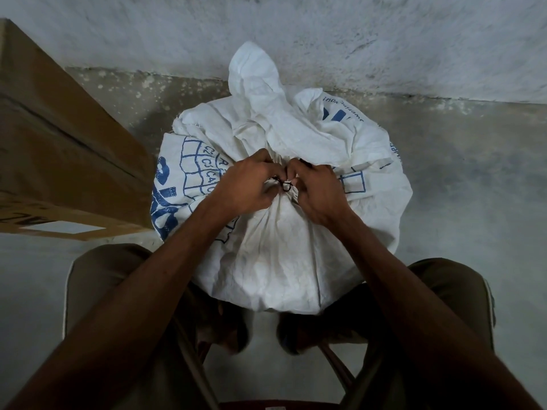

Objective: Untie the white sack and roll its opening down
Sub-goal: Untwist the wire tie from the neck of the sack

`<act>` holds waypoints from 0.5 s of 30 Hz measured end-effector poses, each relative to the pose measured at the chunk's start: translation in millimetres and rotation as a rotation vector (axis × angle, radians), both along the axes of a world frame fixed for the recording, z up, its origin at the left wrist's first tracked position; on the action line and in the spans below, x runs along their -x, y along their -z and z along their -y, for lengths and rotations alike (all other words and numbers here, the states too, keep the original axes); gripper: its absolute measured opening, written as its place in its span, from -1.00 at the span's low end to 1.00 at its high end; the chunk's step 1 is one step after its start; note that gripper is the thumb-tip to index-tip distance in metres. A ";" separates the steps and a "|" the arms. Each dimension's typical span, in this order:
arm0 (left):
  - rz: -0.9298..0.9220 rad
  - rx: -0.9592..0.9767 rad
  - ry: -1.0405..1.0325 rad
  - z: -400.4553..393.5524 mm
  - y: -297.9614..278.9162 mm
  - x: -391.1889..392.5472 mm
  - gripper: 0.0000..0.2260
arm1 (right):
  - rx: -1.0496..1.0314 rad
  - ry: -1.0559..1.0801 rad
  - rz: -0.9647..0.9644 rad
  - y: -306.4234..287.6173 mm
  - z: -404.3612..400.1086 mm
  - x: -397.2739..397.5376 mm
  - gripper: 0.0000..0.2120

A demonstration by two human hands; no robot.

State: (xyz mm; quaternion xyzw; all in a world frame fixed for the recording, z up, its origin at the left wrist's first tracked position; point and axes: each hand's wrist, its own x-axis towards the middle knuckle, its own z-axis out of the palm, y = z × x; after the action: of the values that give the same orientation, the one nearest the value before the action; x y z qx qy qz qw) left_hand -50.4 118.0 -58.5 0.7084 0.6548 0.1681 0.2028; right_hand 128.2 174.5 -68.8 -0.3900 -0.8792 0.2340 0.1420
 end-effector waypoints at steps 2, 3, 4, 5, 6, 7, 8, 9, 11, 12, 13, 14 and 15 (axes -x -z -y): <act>-0.068 -0.011 0.015 0.6 -0.3 -4.6 -0.75 | 0.013 0.013 -0.010 4.0 -1.8 0.3 -0.72; -0.114 -0.035 0.020 0.9 0.9 -7.7 -0.75 | 0.010 0.018 -0.013 5.6 -2.3 -0.2 -0.75; -0.159 -0.067 0.025 1.7 3.0 -11.1 -0.73 | -0.001 0.024 -0.020 7.0 -2.8 -1.0 -0.77; -0.190 -0.098 0.032 2.8 5.3 -14.1 -0.72 | -0.017 0.032 -0.032 8.6 -3.1 -1.5 -0.78; -0.203 -0.127 0.036 3.8 7.1 -16.3 -0.70 | -0.028 0.043 -0.050 10.0 -3.5 -1.4 -0.79; -0.203 -0.148 0.040 4.0 8.4 -17.1 -0.70 | -0.029 0.057 -0.071 10.8 -3.3 -0.3 -0.79; -0.196 -0.159 0.040 3.8 9.3 -16.7 -0.70 | -0.017 0.071 -0.090 11.7 -2.6 1.4 -0.79; -0.186 -0.161 0.032 3.4 9.3 -15.5 -0.72 | 0.000 0.082 -0.104 12.5 -2.0 3.1 -0.79; -0.176 -0.139 0.002 1.9 8.8 -11.3 -0.75 | 0.020 0.105 -0.132 12.6 -2.1 5.2 -0.81; -0.170 -0.126 -0.015 1.0 7.4 -9.0 -0.78 | 0.030 0.120 -0.155 11.2 -3.0 4.9 -0.82; -0.150 -0.115 -0.029 0.4 5.4 -6.9 -0.80 | 0.042 0.131 -0.183 8.7 -4.0 3.7 -0.82; -0.117 -0.102 -0.038 -0.5 3.2 -5.1 -0.82 | 0.054 0.131 -0.213 6.2 -5.3 2.1 -0.82; -0.080 -0.085 -0.042 -1.7 1.1 -3.7 -0.83 | 0.068 0.121 -0.240 3.9 -6.9 0.1 -0.82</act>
State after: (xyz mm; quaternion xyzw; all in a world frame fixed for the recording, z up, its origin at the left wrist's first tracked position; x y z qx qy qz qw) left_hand -46.7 119.7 -59.6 0.7085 0.6695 0.1715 0.1426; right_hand 128.1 181.4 -72.8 -0.4161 -0.8223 0.2997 0.2466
